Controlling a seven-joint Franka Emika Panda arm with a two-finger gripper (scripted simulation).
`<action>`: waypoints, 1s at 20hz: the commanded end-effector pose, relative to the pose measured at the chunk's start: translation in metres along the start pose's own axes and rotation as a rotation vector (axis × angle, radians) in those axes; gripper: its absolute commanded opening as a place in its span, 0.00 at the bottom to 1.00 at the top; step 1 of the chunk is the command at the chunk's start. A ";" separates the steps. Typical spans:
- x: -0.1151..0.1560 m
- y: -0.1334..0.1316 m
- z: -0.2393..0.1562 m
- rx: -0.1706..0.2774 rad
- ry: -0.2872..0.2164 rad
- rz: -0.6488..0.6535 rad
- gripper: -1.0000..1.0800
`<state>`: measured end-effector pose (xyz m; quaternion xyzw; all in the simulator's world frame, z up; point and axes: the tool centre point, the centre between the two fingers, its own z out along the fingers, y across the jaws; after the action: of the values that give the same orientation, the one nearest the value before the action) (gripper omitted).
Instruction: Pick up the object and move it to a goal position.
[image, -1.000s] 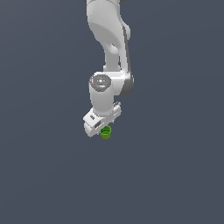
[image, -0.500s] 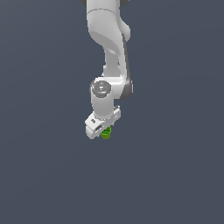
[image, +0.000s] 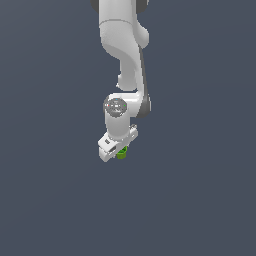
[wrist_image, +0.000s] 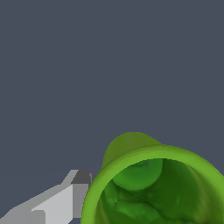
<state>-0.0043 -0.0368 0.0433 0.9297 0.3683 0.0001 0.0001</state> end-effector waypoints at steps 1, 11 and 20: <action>0.000 0.000 0.001 0.000 0.000 -0.001 0.00; 0.002 -0.001 -0.003 0.000 0.000 0.000 0.00; 0.022 -0.012 -0.048 -0.001 0.000 -0.001 0.00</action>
<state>0.0012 -0.0181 0.0801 0.9297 0.3682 -0.0009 -0.0001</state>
